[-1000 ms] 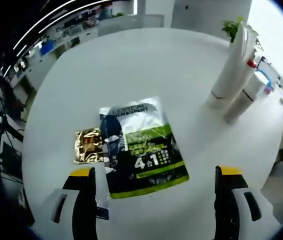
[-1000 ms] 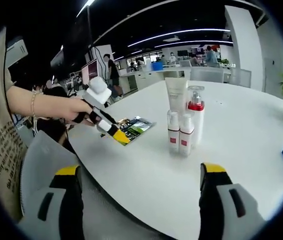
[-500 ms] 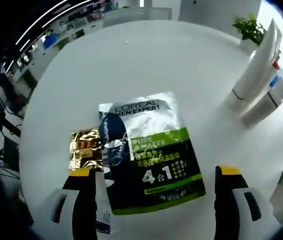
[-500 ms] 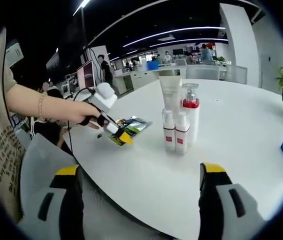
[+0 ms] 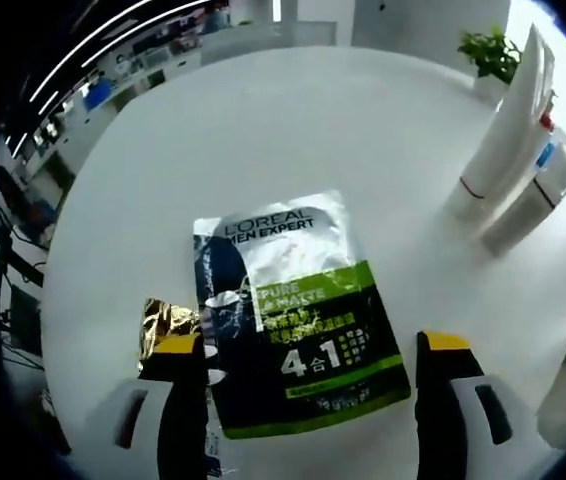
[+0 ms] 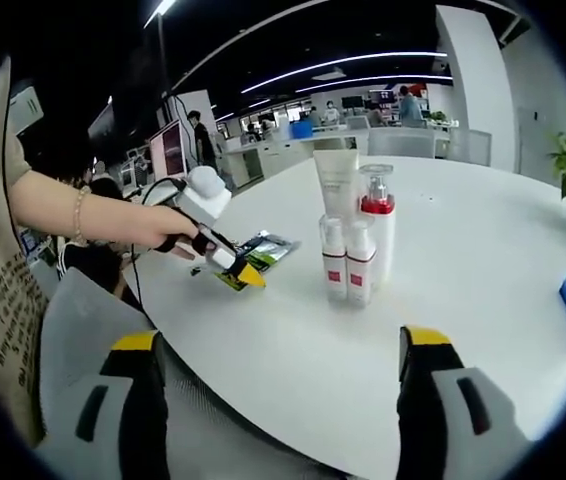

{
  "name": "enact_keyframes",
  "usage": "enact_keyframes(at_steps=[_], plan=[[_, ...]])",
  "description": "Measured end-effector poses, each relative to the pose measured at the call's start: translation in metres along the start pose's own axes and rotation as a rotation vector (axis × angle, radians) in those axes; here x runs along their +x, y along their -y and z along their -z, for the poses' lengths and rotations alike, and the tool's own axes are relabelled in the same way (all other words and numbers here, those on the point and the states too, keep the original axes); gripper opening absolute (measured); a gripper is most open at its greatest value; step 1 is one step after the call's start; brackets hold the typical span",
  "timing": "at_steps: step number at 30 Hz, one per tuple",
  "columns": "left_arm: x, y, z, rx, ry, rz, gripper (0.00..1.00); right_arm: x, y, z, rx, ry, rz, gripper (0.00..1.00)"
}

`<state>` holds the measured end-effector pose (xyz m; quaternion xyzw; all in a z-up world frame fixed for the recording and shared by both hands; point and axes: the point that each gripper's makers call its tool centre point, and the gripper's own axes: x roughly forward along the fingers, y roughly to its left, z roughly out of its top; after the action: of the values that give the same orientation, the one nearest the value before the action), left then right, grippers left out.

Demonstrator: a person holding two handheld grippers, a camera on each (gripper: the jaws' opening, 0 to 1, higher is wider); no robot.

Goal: Arrange the skincare products in the storage area until every visible bottle or jar stands upright without overlapping.

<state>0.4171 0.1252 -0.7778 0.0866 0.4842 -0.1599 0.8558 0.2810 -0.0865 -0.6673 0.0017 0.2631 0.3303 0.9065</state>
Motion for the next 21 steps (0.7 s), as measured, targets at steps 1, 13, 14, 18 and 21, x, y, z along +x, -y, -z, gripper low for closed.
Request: enact_keyframes(at_steps=[1,13,14,18,21], plan=[[-0.0002,0.0006,-0.0025,0.007,0.011,0.004,0.75,0.0001,0.0000,0.0002,0.000,-0.001,0.000,0.97],[-0.0026,0.0018,-0.0041,0.016,0.015,0.005,0.66,-0.0001,0.0001,0.0007,-0.002,-0.004,0.004,0.97],[-0.0035,0.0008,-0.0045,0.010,0.018,0.005,0.64,-0.0001,0.0001,0.0008,-0.002,-0.005,0.004,0.97],[-0.0040,-0.0023,-0.0059,0.003,0.028,0.019,0.54,0.0000,0.0005,0.0011,-0.003,-0.006,0.005,0.97],[-0.0037,-0.0014,-0.0060,0.009,0.030,0.015,0.54,0.0001,0.0004,0.0014,-0.003,-0.008,0.004,0.97]])
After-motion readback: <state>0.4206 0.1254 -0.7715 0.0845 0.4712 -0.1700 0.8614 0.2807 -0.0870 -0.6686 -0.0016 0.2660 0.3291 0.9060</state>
